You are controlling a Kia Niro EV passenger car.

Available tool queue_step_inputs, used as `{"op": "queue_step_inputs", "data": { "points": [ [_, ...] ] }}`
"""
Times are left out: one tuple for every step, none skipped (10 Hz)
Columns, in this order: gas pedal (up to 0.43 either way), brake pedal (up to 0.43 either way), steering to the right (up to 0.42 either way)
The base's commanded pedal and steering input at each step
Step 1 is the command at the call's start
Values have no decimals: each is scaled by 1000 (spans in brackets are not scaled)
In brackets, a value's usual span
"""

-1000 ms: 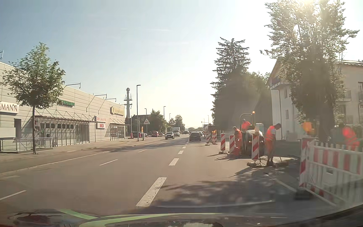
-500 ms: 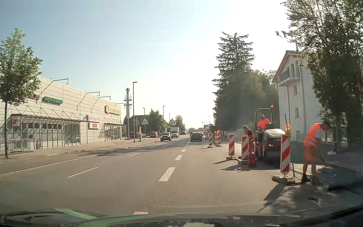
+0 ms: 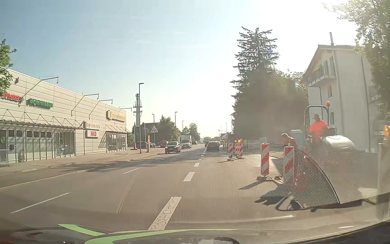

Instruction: Follow the waypoints while adhering to traffic rules and regulations

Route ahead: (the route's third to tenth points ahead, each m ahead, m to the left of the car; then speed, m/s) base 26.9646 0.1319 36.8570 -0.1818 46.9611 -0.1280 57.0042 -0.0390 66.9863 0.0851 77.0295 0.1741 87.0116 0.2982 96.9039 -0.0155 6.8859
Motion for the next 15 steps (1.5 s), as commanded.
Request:
{"op": "queue_step_inputs", "data": {
  "points": [
    [47,0,-8],
    [47,0,-8],
    [47,0,-8],
    [47,0,-8],
    [47,0,-8],
    [47,0,-7],
    [47,0,-7],
    [47,0,-7],
    [47,0,-7],
    [47,0,-7],
    [47,0,-7],
    [47,0,-7],
    [47,0,-9],
    [47,0,-10],
    [47,0,-9]
  ]
}}
